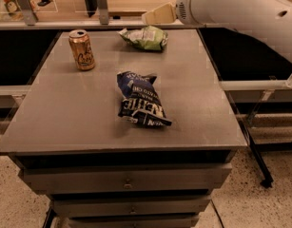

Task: Pick green jalapeno chip bag

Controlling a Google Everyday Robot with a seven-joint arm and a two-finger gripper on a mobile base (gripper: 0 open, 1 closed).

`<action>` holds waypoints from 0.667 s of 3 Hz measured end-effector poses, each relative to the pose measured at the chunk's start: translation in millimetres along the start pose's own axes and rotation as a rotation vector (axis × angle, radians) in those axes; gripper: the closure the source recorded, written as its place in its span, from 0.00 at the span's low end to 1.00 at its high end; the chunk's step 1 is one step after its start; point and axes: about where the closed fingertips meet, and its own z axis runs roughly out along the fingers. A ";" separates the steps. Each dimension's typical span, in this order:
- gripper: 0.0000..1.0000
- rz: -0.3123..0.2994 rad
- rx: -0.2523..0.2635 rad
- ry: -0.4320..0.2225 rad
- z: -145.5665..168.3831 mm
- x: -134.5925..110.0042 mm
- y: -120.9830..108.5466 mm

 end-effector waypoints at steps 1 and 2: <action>0.00 0.060 0.008 0.001 25.4 5.7 1.6; 0.00 0.104 -0.032 0.039 52.5 18.9 9.8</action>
Offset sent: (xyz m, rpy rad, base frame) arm 0.0609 0.0356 -0.0735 0.1112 0.1889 0.0215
